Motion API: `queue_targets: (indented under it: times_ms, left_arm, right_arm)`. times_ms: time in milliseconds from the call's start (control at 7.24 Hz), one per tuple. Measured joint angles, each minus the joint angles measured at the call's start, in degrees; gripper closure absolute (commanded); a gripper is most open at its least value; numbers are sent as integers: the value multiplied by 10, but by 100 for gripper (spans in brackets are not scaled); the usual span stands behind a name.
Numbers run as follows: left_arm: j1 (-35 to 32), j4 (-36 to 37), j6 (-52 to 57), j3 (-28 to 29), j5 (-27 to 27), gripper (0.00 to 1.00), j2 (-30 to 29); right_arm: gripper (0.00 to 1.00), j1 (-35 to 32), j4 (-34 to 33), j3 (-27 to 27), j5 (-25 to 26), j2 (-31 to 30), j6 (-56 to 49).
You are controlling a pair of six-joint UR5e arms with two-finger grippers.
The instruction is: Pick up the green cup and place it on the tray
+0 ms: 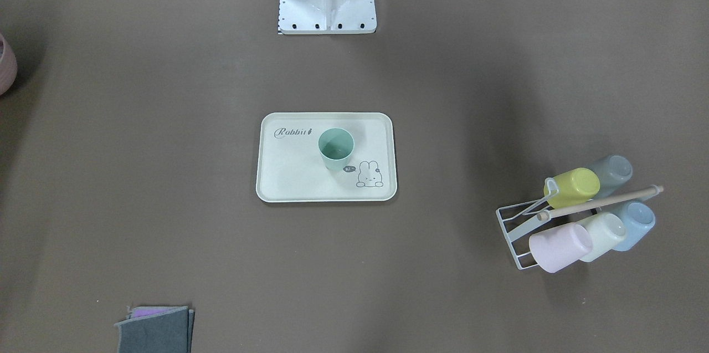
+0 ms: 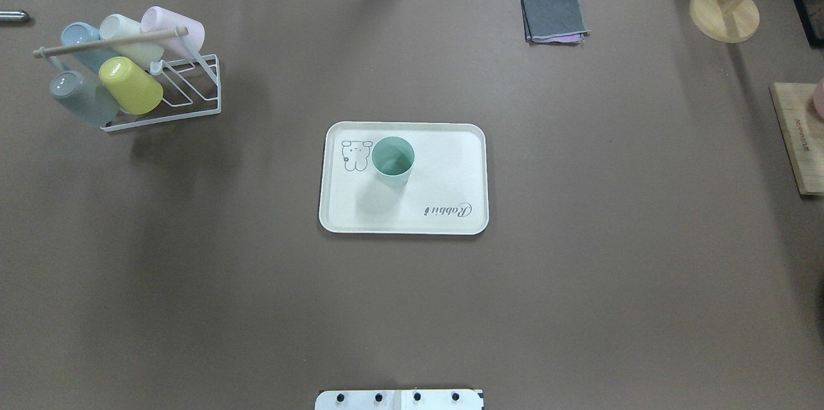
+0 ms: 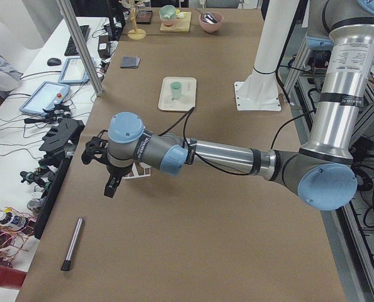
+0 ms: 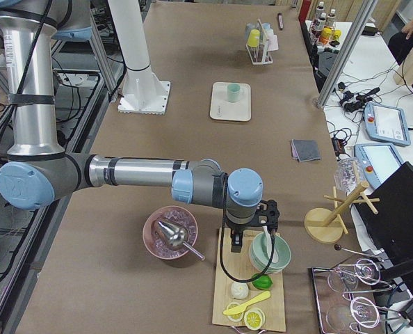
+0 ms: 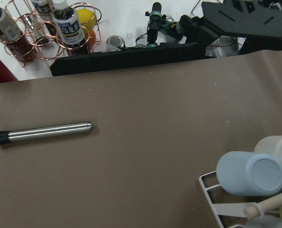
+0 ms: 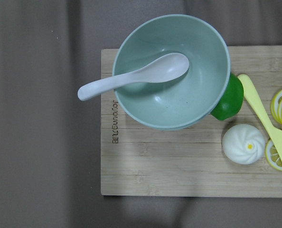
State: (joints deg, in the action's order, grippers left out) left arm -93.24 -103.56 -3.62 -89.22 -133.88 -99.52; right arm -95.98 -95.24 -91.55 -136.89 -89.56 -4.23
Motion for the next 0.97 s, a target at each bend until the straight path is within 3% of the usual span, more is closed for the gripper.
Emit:
queue_targets:
  times_ms: [414,967]
  left_arm:
    - [-4,126,17,0,0,3,0]
    - [-13,223,18,4,2,3,11]
  right_arm:
    - [0,0,0,1,0,0,0]
    - [0,0,0,1,0,-1,0]
